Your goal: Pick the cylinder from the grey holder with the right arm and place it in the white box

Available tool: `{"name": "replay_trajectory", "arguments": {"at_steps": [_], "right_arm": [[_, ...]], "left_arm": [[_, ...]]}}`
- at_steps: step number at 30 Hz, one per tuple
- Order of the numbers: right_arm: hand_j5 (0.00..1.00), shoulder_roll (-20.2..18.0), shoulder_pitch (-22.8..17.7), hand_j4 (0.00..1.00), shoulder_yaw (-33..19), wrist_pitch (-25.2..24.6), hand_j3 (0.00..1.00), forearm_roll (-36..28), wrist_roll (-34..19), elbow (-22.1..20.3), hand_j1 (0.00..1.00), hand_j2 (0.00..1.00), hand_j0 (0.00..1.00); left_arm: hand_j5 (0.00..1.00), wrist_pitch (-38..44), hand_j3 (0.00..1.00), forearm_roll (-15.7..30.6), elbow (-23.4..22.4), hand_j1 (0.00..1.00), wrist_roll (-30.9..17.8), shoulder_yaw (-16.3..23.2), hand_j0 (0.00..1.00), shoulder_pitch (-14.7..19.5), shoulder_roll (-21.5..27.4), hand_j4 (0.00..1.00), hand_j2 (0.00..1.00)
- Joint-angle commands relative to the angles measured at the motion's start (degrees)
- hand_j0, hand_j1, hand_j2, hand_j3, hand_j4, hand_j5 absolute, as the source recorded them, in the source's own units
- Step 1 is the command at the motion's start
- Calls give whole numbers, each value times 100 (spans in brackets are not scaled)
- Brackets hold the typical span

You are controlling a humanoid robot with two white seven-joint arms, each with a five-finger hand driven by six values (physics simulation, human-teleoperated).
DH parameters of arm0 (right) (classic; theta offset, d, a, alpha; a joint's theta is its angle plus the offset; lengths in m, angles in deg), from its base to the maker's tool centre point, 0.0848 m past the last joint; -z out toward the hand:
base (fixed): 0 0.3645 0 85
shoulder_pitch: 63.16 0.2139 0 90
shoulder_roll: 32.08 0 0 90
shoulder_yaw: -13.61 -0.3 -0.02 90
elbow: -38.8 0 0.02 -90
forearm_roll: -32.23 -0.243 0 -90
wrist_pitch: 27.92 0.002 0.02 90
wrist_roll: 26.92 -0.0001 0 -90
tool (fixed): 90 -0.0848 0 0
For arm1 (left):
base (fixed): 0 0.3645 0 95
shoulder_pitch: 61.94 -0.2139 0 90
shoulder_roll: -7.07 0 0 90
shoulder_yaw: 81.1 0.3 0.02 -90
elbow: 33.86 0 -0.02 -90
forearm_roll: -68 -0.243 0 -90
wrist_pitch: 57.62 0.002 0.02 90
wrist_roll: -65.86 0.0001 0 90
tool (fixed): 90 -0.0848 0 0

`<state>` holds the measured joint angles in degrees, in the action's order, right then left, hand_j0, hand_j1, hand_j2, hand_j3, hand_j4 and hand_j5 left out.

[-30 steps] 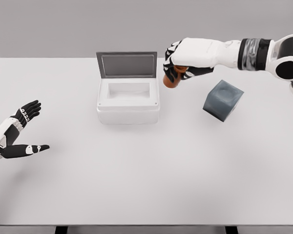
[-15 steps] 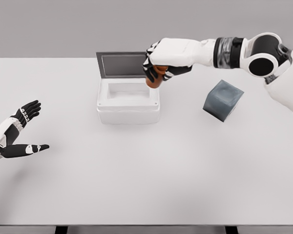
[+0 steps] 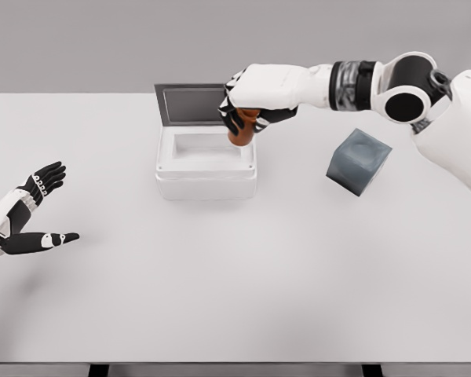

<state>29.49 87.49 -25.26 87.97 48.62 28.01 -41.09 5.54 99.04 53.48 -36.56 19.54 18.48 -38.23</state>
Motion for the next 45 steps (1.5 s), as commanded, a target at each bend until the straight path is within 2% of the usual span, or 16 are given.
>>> {"name": "replay_trajectory", "arguments": {"at_steps": [1,6,7,8,12,14,16,18,21,24,28,31,34,36,41,45], "right_arm": [[29,57,9,29,11,-13,29,5,6,52,29,29,29],[34,57,18,34,2,-13,34,32,6,43,34,34,34],[58,57,26,58,2,-13,58,102,6,43,58,58,58],[100,57,44,100,-7,-13,100,505,6,26,100,100,100],[100,5,53,100,-103,-92,100,735,6,-264,100,100,100],[100,-354,0,100,-681,-119,100,674,6,-1298,100,100,100],[100,-909,-26,100,-1175,-189,100,516,6,-1837,100,100,100],[100,-1568,-237,100,-1448,-93,100,111,6,-1890,100,100,100],[100,-2148,-808,100,-2037,461,100,-3,6,-1829,100,100,100],[100,-2421,-1344,100,-2054,769,100,-12,6,-1750,100,100,100],[100,-2386,-2074,100,-2379,795,100,5,6,-1714,100,100,100],[100,-2421,-2303,100,-2731,804,100,-3,6,-1776,100,100,100],[100,-2553,-2514,100,-2775,883,100,-3,6,-1785,100,100,100],[100,-2597,-2593,100,-2775,892,100,-3,6,-1802,100,100,100],[100,-2738,-2646,100,-2784,883,100,-3,6,-1916,100,100,100],[100,-2817,-2646,100,-2784,883,100,-3,6,-2004,100,100,100]], "left_arm": [[100,4,100,25,3,100,-6,0,100,0,12,100,100],[100,4,100,25,3,100,3,0,100,0,12,100,100],[100,4,100,25,3,100,3,0,100,0,12,100,100],[100,4,100,25,3,100,3,0,100,0,12,100,100],[100,-5,100,25,3,100,-6,0,100,0,12,100,100],[100,-5,100,25,3,100,3,0,100,0,3,100,100],[100,-5,100,25,3,100,3,0,100,0,3,100,100],[100,-5,100,25,3,100,-6,0,100,0,3,100,100],[100,-31,100,25,3,100,-6,0,100,0,12,100,100],[100,-110,100,-45,21,100,-32,8,100,35,178,100,100],[100,-66,100,-660,21,100,-120,87,100,878,231,100,100],[100,162,100,-625,-120,100,-1043,316,100,1739,205,100,100],[100,602,100,-573,-585,100,-1210,922,100,2680,-67,100,100],[100,619,100,-564,-1341,100,-1561,1318,100,3392,-471,100,100],[100,681,100,-564,-2325,100,-2036,1379,100,4007,-1122,100,100],[100,962,100,-564,-2712,100,-2238,1379,100,4394,-1386,100,100]]}}
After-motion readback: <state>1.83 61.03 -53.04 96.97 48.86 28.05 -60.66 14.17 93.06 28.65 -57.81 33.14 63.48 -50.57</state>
